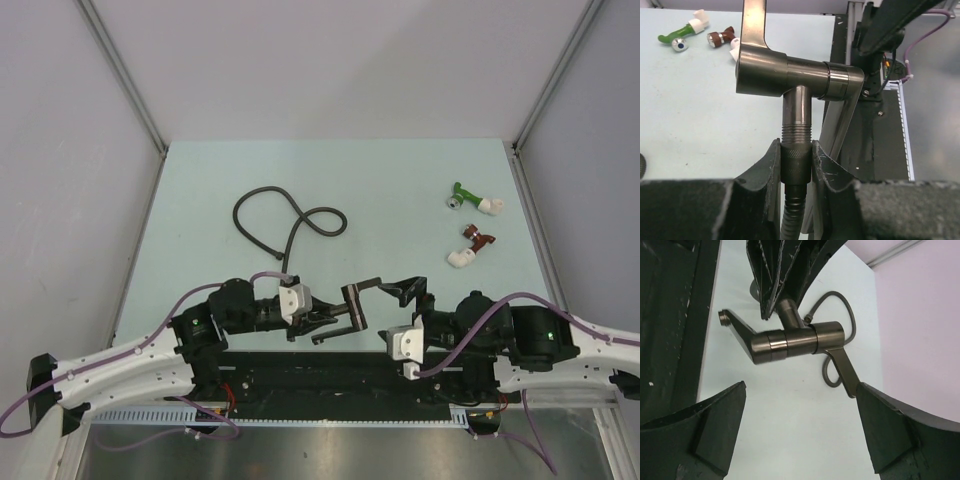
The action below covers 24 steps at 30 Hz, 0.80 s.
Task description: Install the water faucets
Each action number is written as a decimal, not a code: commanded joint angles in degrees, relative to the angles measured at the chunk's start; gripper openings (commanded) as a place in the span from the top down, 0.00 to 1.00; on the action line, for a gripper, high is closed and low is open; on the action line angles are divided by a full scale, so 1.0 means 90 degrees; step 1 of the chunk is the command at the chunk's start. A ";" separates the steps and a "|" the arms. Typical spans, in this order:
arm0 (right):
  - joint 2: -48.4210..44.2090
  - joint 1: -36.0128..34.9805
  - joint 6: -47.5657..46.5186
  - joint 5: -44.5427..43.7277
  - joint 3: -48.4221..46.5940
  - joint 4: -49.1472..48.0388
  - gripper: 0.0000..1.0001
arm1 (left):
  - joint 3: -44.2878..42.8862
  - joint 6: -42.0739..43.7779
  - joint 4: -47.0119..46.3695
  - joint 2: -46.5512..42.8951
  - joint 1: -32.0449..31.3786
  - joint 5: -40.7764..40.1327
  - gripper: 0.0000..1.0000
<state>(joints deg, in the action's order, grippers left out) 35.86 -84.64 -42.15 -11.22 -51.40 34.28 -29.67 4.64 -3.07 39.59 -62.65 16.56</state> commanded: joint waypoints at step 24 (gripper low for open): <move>0.1103 -0.0781 -0.2036 0.0270 -0.0432 -0.0176 0.07 | -0.0834 0.0724 -0.0001 0.0396 0.0135 0.2047 1.00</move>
<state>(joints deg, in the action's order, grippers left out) 44.77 -90.96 -60.12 -11.29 -52.64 35.14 -32.51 6.52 1.17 43.51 -61.73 31.35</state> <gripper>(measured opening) 0.935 0.255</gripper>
